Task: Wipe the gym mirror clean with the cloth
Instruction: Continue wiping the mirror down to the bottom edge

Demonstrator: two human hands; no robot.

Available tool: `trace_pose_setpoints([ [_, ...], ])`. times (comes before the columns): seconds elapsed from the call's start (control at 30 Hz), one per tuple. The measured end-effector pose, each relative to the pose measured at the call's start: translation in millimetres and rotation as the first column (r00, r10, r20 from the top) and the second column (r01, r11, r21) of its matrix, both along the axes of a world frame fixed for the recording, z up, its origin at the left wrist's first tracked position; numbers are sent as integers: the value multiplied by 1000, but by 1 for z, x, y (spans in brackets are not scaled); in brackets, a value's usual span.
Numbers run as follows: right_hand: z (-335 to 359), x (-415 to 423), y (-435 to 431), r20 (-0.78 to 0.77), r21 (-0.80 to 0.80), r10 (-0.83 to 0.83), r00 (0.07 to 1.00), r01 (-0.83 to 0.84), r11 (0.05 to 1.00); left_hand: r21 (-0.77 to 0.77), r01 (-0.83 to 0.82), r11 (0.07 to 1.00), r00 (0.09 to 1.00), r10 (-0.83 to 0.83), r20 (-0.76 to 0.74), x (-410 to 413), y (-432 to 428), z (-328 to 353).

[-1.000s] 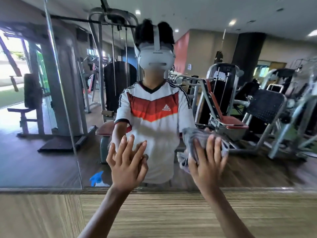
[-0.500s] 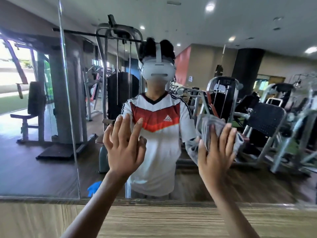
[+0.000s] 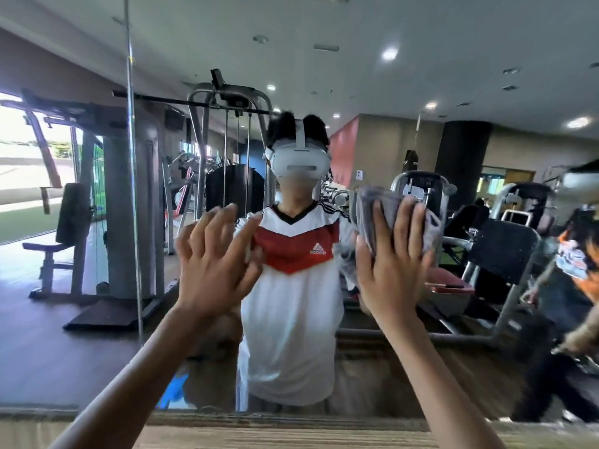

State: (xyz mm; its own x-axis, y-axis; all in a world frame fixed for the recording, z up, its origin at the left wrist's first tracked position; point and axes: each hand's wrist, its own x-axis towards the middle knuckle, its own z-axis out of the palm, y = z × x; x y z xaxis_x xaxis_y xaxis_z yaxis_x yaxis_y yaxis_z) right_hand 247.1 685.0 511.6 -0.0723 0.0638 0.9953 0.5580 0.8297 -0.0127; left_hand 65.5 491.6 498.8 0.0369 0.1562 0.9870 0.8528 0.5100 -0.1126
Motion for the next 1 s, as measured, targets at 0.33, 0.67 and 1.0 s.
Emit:
trace_pose_setpoints([
  [0.33,-12,9,0,367,337,-86,926,-46,940,14,-103,995,994,103,-44,3,22,48],
  [0.67,30,-33,-27,167,178,48,985,-78,981,58,-71,996,994,76,-78,6,21,48],
  [1.0,143,5,4,-74,-54,-18,997,14,998,73,-54,996,989,64,-132,14,18,129],
])
